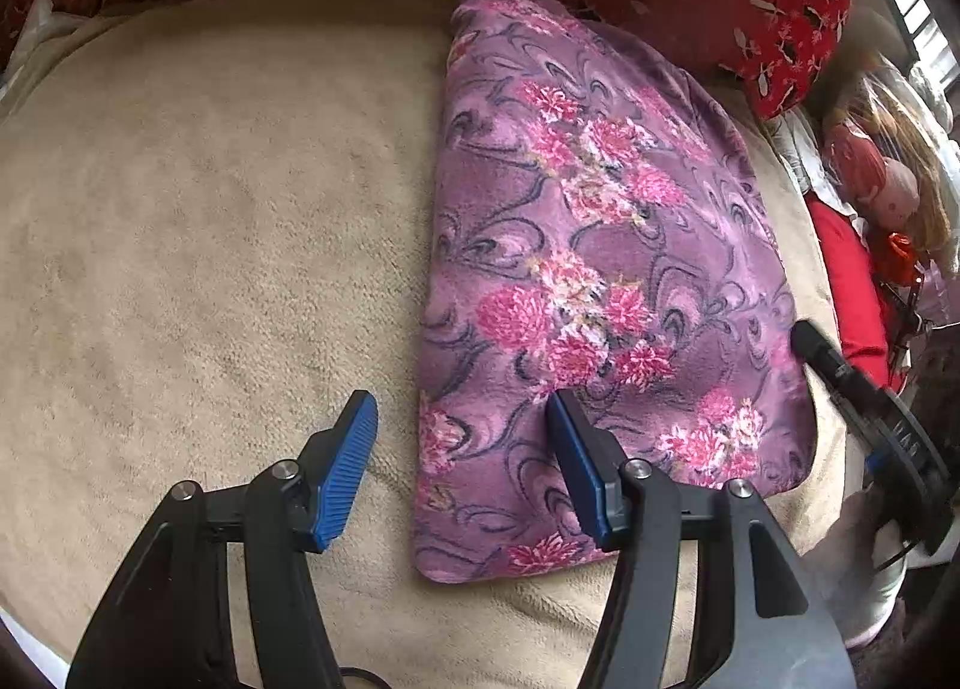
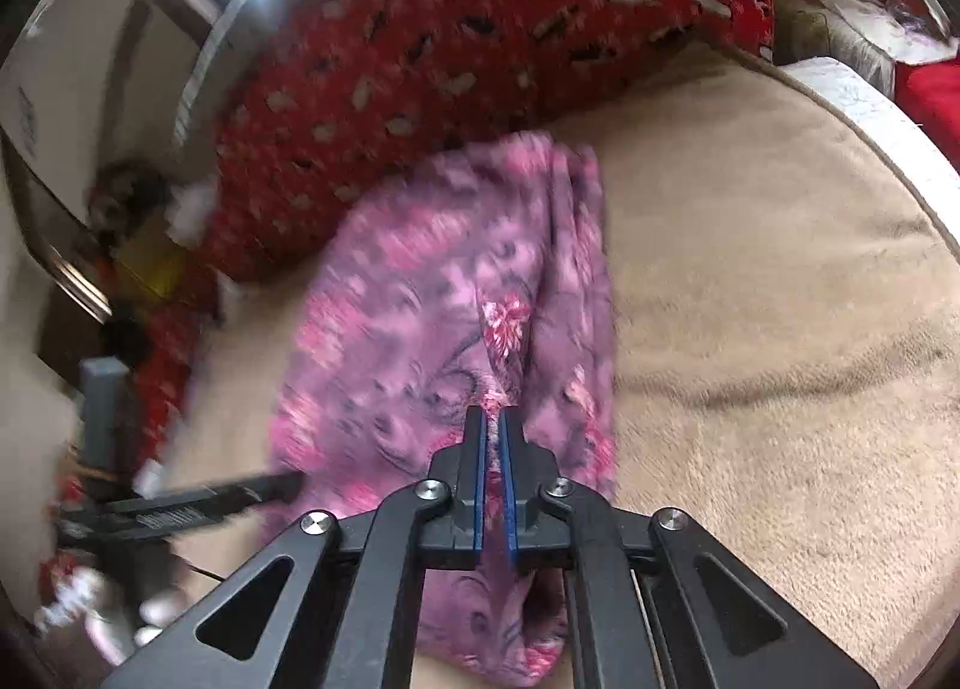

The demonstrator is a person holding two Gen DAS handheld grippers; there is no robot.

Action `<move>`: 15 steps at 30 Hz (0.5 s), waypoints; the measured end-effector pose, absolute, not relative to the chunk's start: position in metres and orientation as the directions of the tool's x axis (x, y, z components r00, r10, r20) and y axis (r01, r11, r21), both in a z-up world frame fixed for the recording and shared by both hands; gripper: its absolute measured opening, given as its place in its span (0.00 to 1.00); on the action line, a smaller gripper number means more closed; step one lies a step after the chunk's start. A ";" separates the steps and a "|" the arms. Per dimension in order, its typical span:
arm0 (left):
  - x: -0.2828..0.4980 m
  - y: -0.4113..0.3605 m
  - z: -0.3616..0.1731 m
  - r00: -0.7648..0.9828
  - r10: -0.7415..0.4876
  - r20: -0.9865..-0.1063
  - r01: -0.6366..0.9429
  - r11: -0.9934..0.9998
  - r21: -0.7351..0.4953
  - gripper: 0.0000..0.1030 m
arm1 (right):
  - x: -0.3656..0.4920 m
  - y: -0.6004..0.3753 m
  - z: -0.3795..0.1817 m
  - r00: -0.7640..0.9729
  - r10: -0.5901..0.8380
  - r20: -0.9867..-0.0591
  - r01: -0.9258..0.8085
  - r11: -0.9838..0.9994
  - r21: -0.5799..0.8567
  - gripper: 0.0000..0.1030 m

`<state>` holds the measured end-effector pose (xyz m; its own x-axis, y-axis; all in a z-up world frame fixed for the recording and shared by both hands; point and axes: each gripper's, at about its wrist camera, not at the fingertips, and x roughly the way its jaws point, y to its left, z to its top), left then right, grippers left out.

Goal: Fold small clothes

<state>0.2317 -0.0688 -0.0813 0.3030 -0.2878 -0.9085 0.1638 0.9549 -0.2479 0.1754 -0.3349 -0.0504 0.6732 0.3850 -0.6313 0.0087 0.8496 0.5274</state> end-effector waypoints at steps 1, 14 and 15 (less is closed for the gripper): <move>0.232 -0.069 -0.083 0.300 -0.285 -0.910 0.162 0.956 -0.245 0.58 | 0.175 -0.339 -0.048 0.684 0.373 -0.627 0.011 0.854 0.520 0.01; 0.309 -0.040 -0.051 0.298 -0.410 -0.862 0.092 0.911 -0.401 0.58 | 0.252 -0.365 -0.032 0.693 0.351 -0.630 0.121 0.804 0.582 0.42; 0.317 -0.043 -0.053 0.287 -0.415 -0.863 0.090 0.909 -0.407 0.58 | 0.261 -0.363 -0.034 0.685 0.340 -0.644 0.144 0.803 0.578 0.42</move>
